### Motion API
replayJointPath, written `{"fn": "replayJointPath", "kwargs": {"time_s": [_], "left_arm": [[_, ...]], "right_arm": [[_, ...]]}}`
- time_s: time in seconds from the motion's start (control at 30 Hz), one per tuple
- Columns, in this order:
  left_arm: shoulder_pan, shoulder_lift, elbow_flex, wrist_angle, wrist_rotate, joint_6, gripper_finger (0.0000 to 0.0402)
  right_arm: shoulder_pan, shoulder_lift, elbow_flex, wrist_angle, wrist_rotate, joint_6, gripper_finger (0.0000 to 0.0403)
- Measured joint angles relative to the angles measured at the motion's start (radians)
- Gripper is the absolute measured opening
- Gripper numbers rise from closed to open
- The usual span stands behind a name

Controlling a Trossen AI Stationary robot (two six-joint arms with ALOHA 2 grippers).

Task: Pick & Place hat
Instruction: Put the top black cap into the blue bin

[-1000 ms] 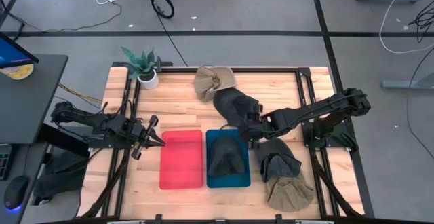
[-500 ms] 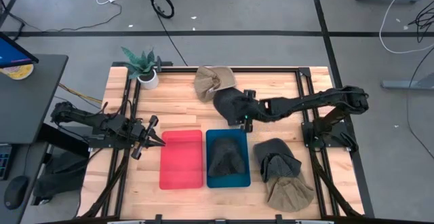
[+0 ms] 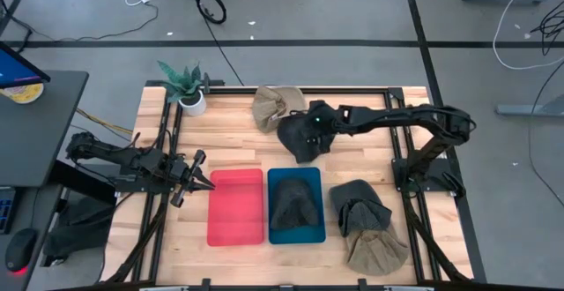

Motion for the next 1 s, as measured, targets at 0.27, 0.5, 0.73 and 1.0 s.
{"fn": "replayJointPath", "kwargs": {"time_s": [0.27, 0.5, 0.73, 1.0], "left_arm": [[0.0, 0.0, 0.0, 0.0, 0.001, 0.0, 0.0034], [0.0, 0.0, 0.0, 0.001, 0.0, 0.0, 0.0034], [0.0, 0.0, 0.0, 0.002, 0.0, 0.0, 0.0034], [0.0, 0.0, 0.0, 0.002, 0.0, 0.0, 0.0034]], "right_arm": [[-0.065, 0.132, 0.0, 0.028, -0.04, -0.013, 0.0229], [-0.084, 0.193, 0.001, 0.068, -0.037, 0.057, 0.0184], [-0.076, 0.175, 0.002, 0.062, -0.036, 0.197, 0.0019], [0.026, -0.004, 0.0, -0.007, 0.075, 0.42, 0.0004]]}}
